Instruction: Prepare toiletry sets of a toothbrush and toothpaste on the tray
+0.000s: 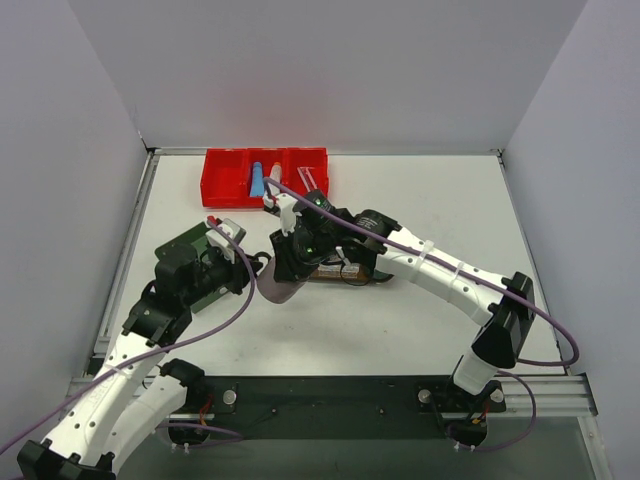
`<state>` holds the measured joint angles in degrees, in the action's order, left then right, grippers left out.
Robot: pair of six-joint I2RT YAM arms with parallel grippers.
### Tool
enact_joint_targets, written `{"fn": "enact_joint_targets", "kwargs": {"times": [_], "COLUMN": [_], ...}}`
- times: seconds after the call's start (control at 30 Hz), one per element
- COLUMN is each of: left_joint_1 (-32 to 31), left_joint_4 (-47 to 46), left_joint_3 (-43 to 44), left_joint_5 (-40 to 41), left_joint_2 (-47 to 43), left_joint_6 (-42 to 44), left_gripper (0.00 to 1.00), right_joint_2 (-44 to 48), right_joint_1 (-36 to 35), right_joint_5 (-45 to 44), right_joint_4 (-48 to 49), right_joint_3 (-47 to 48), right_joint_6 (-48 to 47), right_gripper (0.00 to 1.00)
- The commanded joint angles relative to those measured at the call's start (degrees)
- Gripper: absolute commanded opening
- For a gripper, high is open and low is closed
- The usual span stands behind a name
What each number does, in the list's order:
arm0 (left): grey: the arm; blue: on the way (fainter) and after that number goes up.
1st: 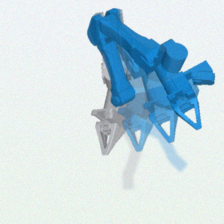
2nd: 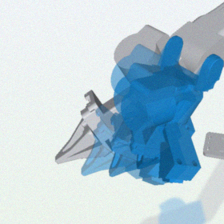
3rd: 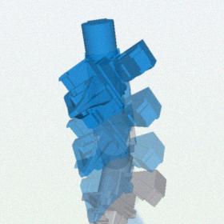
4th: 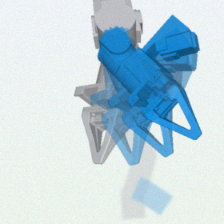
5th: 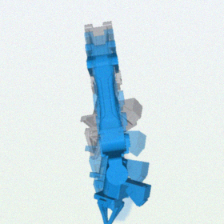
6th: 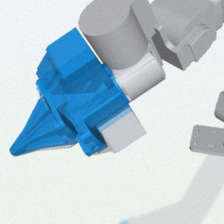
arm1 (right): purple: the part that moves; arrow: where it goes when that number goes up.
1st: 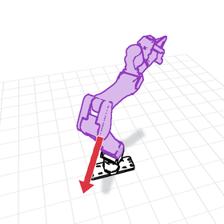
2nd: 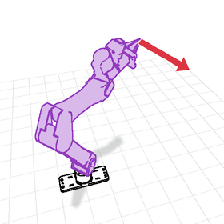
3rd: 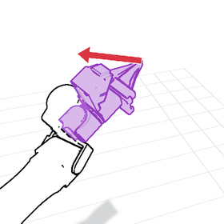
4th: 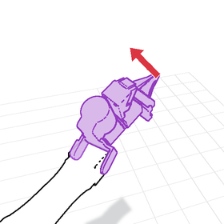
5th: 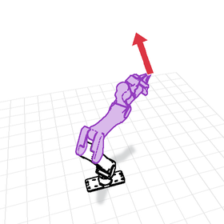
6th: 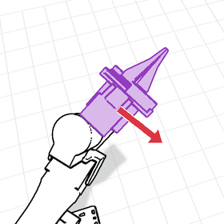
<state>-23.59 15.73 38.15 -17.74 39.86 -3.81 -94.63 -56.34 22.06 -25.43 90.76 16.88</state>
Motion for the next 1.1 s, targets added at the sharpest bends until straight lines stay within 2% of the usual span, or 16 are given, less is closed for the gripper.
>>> {"fn": "enact_joint_targets", "kwargs": {"times": [0.0, 0.2, 0.4, 0.5, 0.53, 0.6, 0.63, 0.7, 0.77, 0.93, 1.07], "left_joint_1": [-0.22, -0.22, -0.22, -0.14, -0.14, -0.22, -0.14, -0.14, -0.14, 0.04, 2.31], "left_joint_4": [-6.06, -8.08, -7.55, -7.03, -6.94, -6.41, -6.41, -7.11, -7.64, -7.73, -5.80], "left_joint_3": [1.31, 0.34, 0.78, 1.13, 1.22, 1.57, 1.66, 1.49, 1.31, 1.49, 2.45], "left_joint_5": [-0.28, -1.51, -1.16, -0.72, -0.46, -0.19, -0.37, -1.51, -2.39, -1.87, 4.01], "left_joint_2": [-1.71, -3.91, -4.08, -3.73, -3.65, -3.56, -3.56, -4.08, -4.43, -4.61, -4.09], "left_joint_6": [-1.28, -2.34, -2.78, -3.39, -3.39, -3.57, -3.74, -4.44, -4.97, -5.24, -5.68], "left_gripper": [0.00, 0.00, 0.00, 0.12, 0.23, 0.31, 0.42, 0.54, 0.61, 0.66, 0.67], "right_joint_2": [-1.26, -1.79, -0.29, 1.29, 1.99, 2.52, 3.04, 3.57, 4.10, 5.42, 5.51], "right_joint_1": [-0.09, -0.18, 0.17, 0.44, 0.52, 0.70, 0.70, 0.79, 0.79, 0.79, 0.79], "right_joint_5": [2.36, 3.07, -1.93, -5.18, -6.15, -8.78, -9.49, -11.51, -13.18, -14.86, -15.39], "right_joint_4": [1.52, 1.61, 2.23, 3.63, 3.89, 4.77, 5.04, 5.57, 5.92, 7.15, 7.50], "right_joint_3": [1.52, 1.96, 1.00, -1.02, -1.46, -2.52, -2.78, -3.40, -3.75, -4.72, -4.54], "right_joint_6": [0.78, 0.96, 0.43, -0.71, -1.58, -2.47, -3.25, -4.05, -5.36, -8.44, -11.87], "right_gripper": [0.13, 0.00, 0.00, 0.00, 0.00, 0.00, 0.00, 0.00, 0.00, 0.00, 0.00]}}
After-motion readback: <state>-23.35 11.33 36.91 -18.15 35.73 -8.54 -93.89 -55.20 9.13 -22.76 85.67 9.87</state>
